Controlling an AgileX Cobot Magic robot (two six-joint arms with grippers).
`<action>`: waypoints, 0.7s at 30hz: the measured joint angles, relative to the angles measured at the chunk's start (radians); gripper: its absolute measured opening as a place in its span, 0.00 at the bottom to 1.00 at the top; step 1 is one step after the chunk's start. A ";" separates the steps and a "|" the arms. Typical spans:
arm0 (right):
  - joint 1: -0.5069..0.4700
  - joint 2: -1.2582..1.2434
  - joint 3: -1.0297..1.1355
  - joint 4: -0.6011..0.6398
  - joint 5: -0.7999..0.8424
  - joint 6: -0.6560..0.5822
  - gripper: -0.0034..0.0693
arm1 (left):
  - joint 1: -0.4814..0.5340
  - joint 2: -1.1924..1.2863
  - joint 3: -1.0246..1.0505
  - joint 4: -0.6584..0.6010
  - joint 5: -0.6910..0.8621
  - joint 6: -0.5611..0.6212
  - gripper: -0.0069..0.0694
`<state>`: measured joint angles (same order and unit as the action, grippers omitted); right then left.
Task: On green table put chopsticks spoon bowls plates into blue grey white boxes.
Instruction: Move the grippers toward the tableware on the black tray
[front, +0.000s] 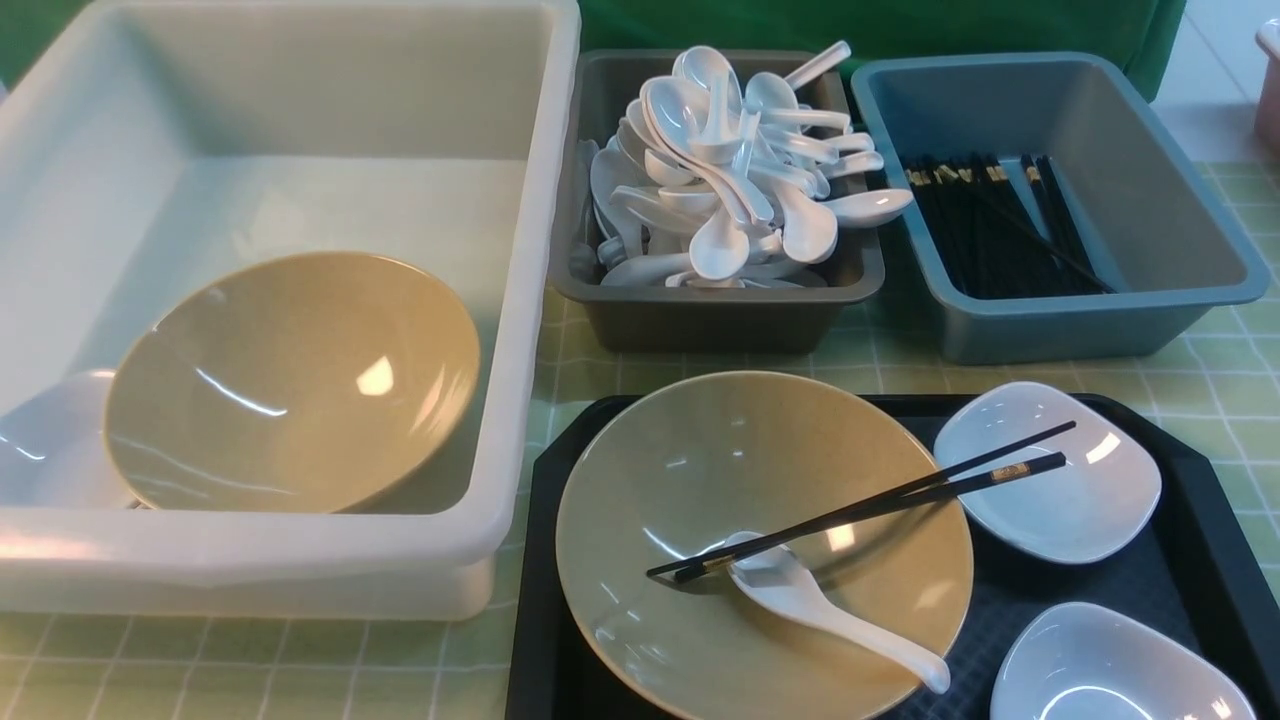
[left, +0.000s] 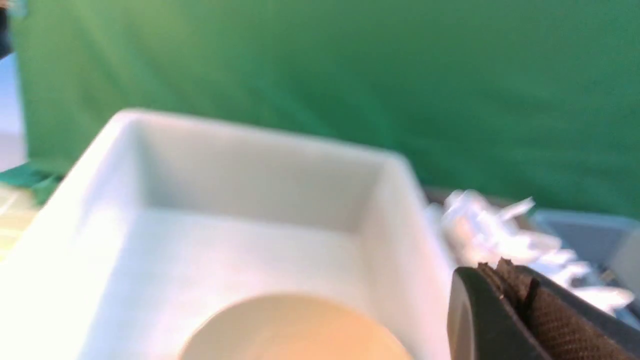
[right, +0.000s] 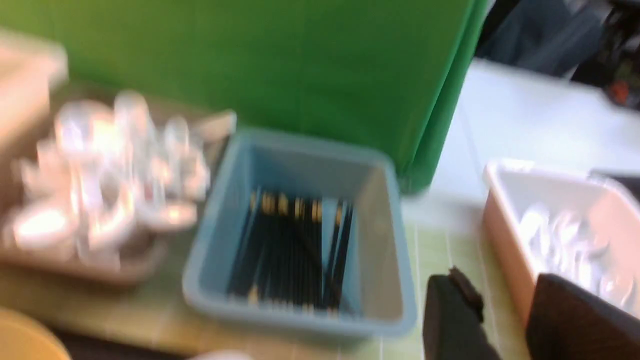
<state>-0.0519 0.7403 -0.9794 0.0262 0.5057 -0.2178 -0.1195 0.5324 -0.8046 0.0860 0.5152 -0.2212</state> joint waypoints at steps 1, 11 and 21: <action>0.000 0.019 -0.001 0.006 0.026 -0.010 0.37 | 0.000 0.006 0.000 0.001 0.007 0.001 0.09; 0.041 0.330 -0.155 0.310 0.428 -0.427 0.38 | -0.161 0.077 -0.004 -0.344 0.060 0.348 0.09; 0.582 0.675 -0.402 -0.026 0.559 -0.561 0.62 | -0.370 0.178 -0.005 -0.694 0.135 0.791 0.09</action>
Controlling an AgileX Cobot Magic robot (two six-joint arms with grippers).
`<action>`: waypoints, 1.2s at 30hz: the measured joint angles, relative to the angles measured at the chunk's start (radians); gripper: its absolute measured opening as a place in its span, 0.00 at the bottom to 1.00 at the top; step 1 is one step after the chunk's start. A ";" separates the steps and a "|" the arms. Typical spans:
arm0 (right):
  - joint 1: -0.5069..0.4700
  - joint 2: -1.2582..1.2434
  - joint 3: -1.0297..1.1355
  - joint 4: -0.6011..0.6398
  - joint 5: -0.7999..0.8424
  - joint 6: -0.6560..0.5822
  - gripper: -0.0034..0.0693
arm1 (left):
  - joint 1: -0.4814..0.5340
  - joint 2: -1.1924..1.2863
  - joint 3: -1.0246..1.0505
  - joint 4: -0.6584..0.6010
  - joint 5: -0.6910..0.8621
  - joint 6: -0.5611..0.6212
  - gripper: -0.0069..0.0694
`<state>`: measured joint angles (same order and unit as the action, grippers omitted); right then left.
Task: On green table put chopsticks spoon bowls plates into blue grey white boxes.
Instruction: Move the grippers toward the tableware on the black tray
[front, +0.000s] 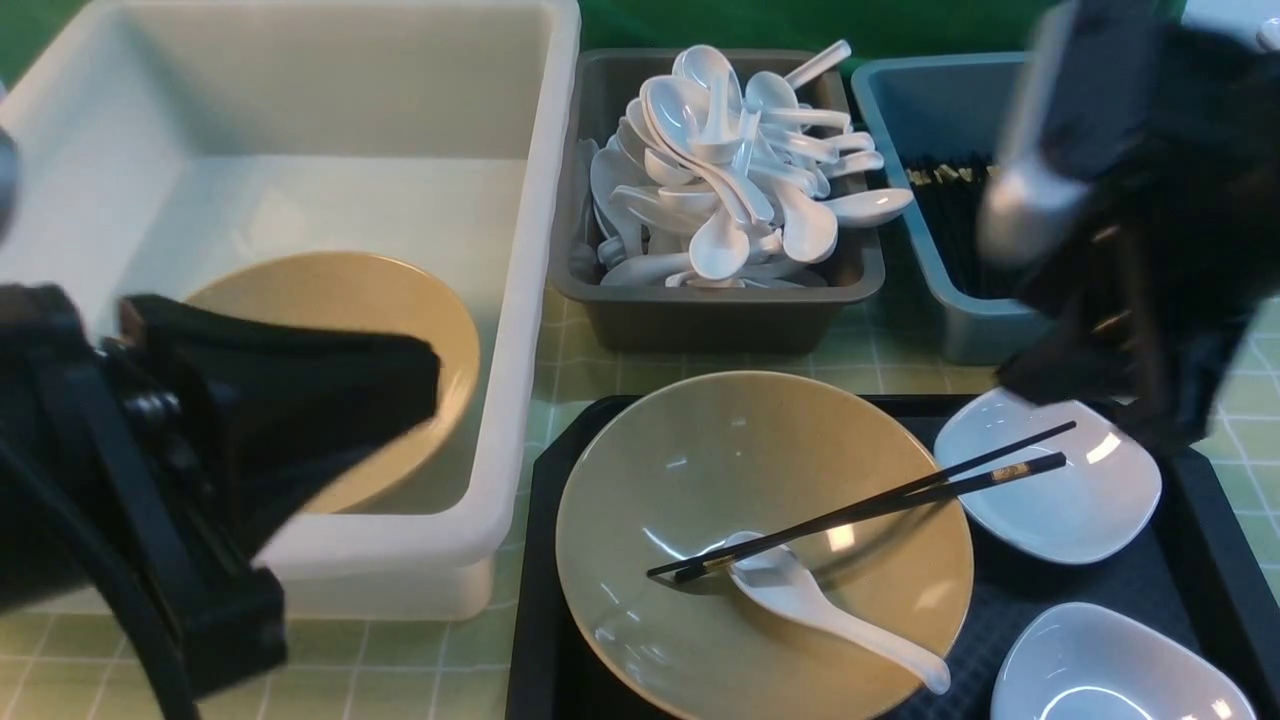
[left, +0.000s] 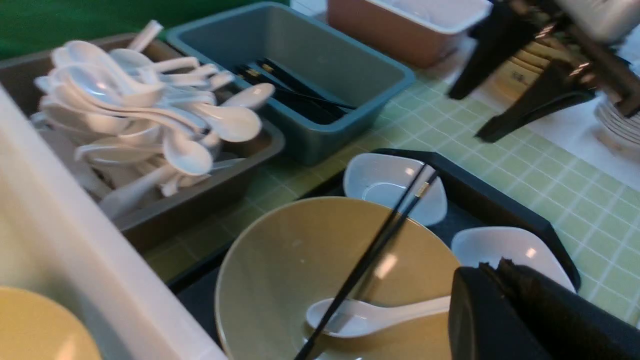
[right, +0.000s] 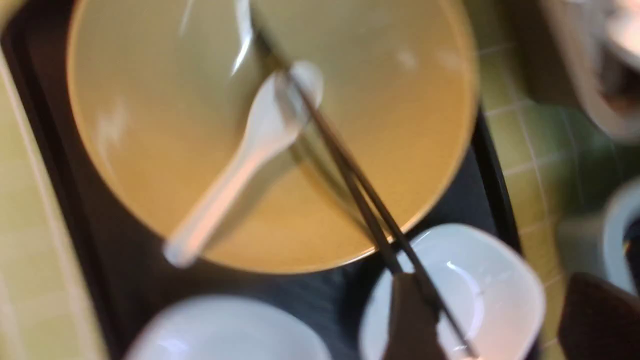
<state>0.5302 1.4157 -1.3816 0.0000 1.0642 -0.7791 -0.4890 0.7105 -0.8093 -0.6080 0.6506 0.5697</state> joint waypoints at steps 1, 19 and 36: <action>0.049 0.038 -0.012 -0.057 0.002 -0.016 0.64 | -0.003 0.001 0.000 -0.011 0.001 0.014 0.09; 0.197 0.377 -0.038 -0.213 -0.012 -0.063 0.67 | -0.006 0.003 0.000 -0.005 0.003 0.059 0.09; 0.161 0.483 -0.148 -0.236 0.084 -0.056 0.13 | -0.007 0.003 0.000 0.029 0.003 0.061 0.09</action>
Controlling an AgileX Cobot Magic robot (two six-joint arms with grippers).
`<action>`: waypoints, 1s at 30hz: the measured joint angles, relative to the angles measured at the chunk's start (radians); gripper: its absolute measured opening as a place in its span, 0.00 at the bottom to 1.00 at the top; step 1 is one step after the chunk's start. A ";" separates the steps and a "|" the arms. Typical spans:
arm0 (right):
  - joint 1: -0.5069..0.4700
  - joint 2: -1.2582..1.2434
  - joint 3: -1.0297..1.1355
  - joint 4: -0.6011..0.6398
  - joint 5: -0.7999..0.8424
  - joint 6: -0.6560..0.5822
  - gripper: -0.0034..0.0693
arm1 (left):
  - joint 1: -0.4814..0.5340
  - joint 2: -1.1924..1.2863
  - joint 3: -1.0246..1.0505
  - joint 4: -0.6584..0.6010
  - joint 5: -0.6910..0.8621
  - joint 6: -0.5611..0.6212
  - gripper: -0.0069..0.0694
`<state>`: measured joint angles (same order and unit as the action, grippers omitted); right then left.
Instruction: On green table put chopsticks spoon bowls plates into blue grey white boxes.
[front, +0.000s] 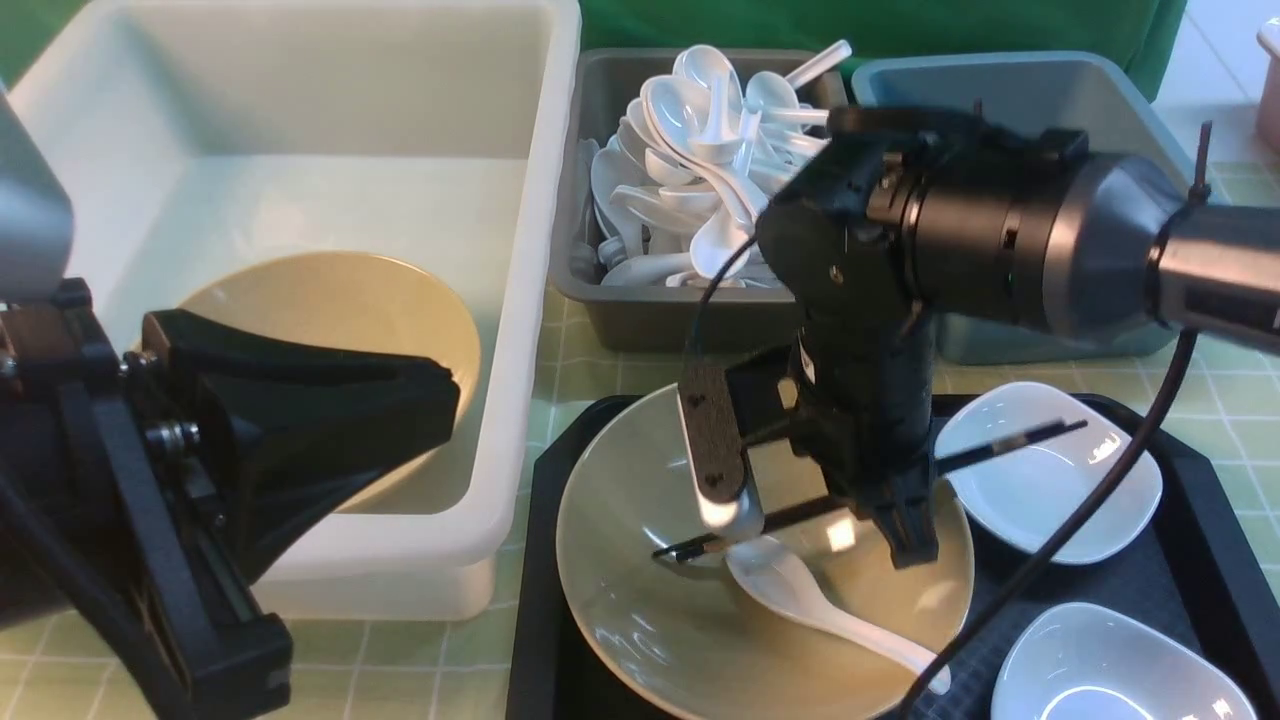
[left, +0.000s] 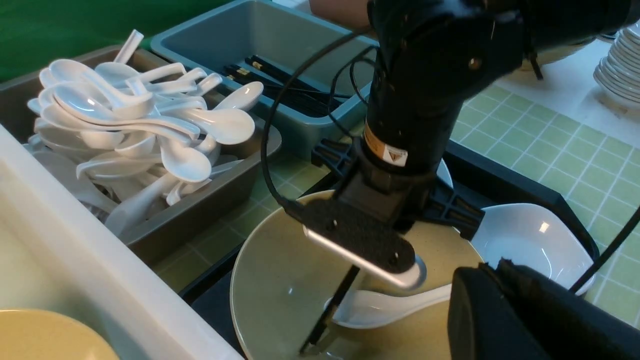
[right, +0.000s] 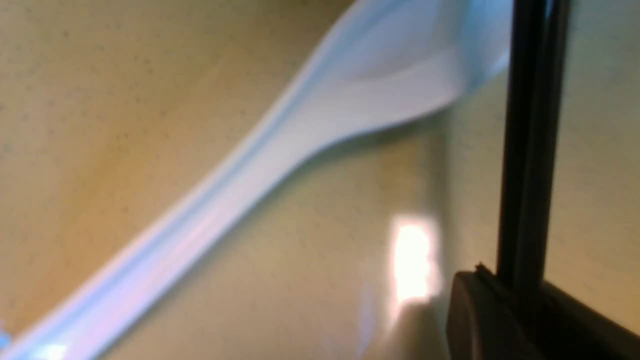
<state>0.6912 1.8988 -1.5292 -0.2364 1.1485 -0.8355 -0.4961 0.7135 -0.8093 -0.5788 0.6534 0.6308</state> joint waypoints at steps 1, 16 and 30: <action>-0.001 0.000 -0.015 0.001 0.012 0.000 0.13 | 0.000 0.000 0.000 0.000 0.000 0.000 0.09; -0.317 -0.020 -0.316 0.130 -0.028 0.311 0.13 | 0.000 0.066 0.000 -0.212 -0.054 0.213 0.09; -0.651 0.135 -0.326 0.150 -0.544 0.854 0.13 | 0.000 0.241 0.000 -0.678 -0.044 0.621 0.09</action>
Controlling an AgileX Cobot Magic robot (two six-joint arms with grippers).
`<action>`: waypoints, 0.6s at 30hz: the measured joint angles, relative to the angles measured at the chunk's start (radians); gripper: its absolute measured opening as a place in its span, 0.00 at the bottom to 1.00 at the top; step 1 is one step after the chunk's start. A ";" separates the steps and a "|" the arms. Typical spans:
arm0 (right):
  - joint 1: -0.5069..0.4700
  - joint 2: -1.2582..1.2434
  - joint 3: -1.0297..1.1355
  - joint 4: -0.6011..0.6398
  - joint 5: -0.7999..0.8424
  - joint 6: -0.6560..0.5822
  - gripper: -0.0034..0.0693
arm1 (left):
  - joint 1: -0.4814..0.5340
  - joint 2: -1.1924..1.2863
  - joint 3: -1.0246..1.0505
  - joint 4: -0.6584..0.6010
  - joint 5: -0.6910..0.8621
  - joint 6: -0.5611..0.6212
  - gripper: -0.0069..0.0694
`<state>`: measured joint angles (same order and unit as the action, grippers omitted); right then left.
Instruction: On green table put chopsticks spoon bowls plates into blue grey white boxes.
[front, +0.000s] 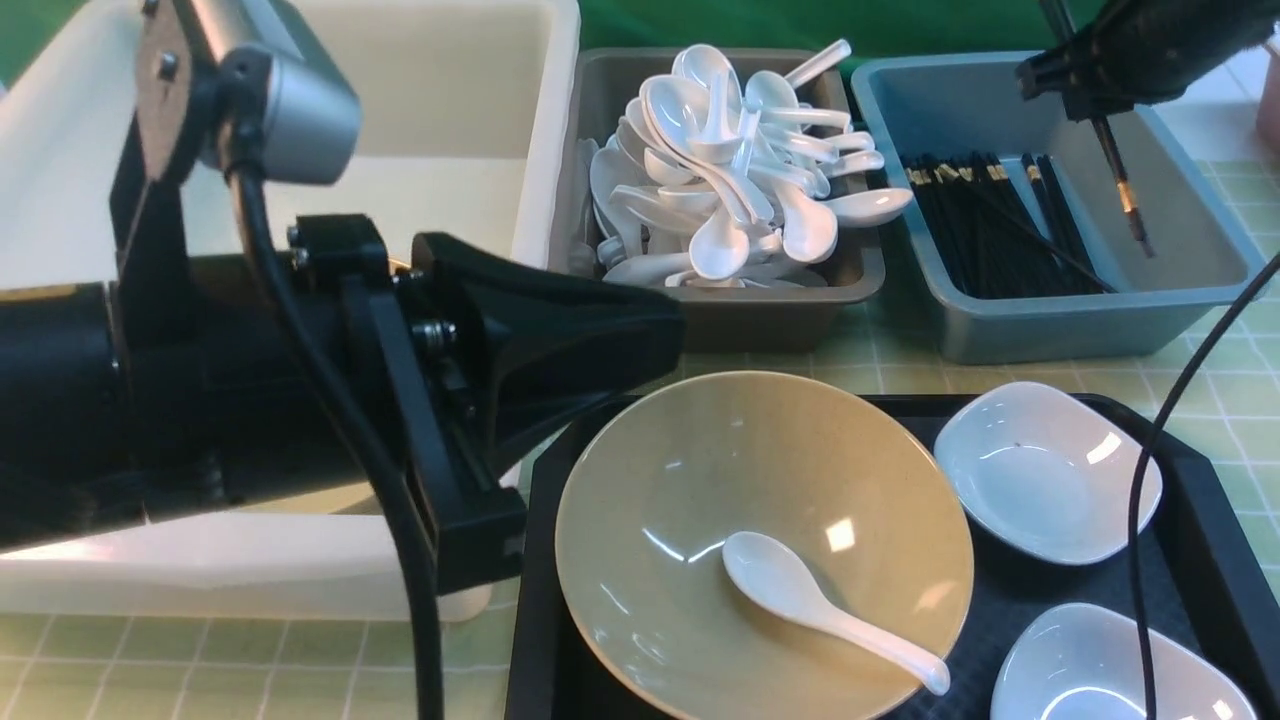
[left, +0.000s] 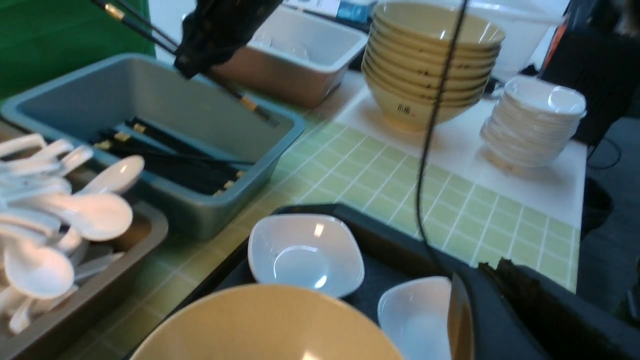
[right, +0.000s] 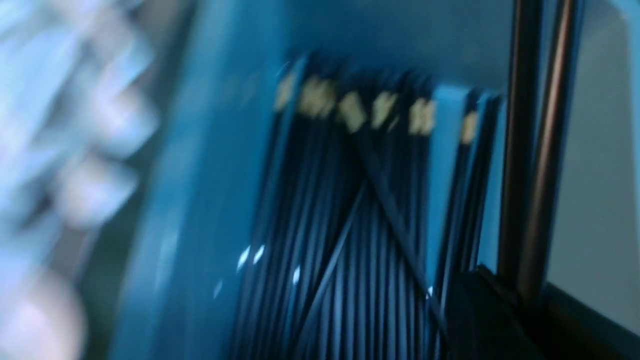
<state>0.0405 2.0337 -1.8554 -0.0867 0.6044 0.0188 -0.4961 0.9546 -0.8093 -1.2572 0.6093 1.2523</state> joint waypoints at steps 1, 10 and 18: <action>-0.011 0.041 0.000 0.001 -0.051 0.043 0.13 | 0.000 0.000 0.000 -0.024 0.000 0.020 0.09; -0.014 0.110 -0.001 -0.004 -0.057 0.076 0.24 | 0.000 0.000 0.000 -0.048 0.000 0.034 0.09; -0.014 -0.043 -0.005 -0.023 0.112 -0.006 0.51 | 0.000 0.000 0.000 -0.049 0.003 0.034 0.09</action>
<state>0.0260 1.9910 -1.8607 -0.1100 0.7161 0.0128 -0.4961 0.9546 -0.8093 -1.3057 0.6127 1.2864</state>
